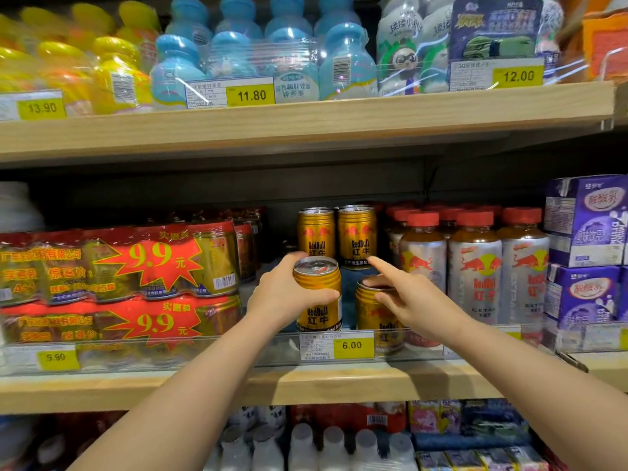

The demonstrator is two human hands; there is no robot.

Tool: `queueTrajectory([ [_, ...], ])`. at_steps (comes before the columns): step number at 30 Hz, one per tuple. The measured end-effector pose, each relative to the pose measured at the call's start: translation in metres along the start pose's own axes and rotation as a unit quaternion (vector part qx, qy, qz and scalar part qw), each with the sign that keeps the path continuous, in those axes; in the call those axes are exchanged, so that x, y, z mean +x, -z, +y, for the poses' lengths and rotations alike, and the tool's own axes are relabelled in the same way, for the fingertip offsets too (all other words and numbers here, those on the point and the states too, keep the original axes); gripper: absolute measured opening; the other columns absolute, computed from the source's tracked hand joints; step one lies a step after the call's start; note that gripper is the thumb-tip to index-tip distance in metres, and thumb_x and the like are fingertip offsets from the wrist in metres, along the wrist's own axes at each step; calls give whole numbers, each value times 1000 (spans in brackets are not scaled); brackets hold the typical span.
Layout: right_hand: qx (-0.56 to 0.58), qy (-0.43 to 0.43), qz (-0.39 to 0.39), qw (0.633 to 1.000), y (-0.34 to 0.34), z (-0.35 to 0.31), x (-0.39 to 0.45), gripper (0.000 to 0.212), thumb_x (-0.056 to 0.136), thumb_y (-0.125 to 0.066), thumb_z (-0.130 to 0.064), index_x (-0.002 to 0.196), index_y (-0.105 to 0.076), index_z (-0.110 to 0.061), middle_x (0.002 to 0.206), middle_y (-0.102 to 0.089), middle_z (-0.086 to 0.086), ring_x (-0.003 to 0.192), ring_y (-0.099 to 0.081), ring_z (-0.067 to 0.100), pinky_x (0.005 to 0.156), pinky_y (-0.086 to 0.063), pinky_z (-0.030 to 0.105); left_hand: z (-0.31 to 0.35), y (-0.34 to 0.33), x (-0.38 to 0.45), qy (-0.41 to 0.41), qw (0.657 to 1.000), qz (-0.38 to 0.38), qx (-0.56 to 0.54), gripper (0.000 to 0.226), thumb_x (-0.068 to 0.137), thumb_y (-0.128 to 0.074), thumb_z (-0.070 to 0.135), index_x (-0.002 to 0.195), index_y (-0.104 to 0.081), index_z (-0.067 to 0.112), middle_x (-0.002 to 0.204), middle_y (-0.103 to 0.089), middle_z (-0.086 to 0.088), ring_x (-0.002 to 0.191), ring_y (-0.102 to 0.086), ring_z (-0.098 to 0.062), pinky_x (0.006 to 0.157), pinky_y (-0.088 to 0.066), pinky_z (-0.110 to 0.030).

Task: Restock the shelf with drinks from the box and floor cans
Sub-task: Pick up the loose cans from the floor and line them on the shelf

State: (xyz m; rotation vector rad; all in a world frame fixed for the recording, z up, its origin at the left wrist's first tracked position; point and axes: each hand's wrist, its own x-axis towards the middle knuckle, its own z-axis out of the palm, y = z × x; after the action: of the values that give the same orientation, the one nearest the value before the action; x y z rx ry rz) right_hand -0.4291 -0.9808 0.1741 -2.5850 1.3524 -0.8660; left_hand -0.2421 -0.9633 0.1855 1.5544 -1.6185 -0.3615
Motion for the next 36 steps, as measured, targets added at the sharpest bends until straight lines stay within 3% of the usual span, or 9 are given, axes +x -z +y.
queueTrajectory([
  [6,20,-13,38,999,-9,2,-1,60,93,-46,-14,144,-15,-19,136,-52,6,127,-46,24,107,-39,38,-8,-10,2,35,999,-19,14,81,63,-76,44,132,-38,26,133,-52,-4,120,-50,-24,99,-46,-45],
  [15,56,-7,45,997,-9,-8,1,58,92,-47,-11,143,-19,-14,135,-53,3,130,-43,18,111,-30,31,-18,-16,1,41,998,-37,-3,85,64,-78,38,135,-34,25,136,-50,-4,120,-50,-22,98,-44,-36],
  [21,63,-16,37,997,-11,-16,6,57,92,-47,-12,143,-22,-17,135,-54,4,131,-43,16,106,-32,25,-21,-16,4,65,997,-39,-3,87,63,-79,36,132,-29,18,133,-49,-9,117,-51,-24,94,-43,-35],
  [27,42,-11,38,998,-16,-13,8,55,93,-46,-11,142,-24,-17,136,-53,5,130,-44,19,107,-33,29,-24,-24,2,77,995,2,62,92,58,-77,51,131,-31,19,132,-53,-7,119,-51,-28,96,-47,-44],
  [36,40,-14,47,998,-20,-14,5,53,93,-45,-10,142,-25,-15,136,-52,6,129,-44,19,109,-34,30,-21,-30,-8,78,985,46,145,91,59,-66,66,128,-30,20,124,-58,-8,112,-56,-31,86,-48,-42],
])
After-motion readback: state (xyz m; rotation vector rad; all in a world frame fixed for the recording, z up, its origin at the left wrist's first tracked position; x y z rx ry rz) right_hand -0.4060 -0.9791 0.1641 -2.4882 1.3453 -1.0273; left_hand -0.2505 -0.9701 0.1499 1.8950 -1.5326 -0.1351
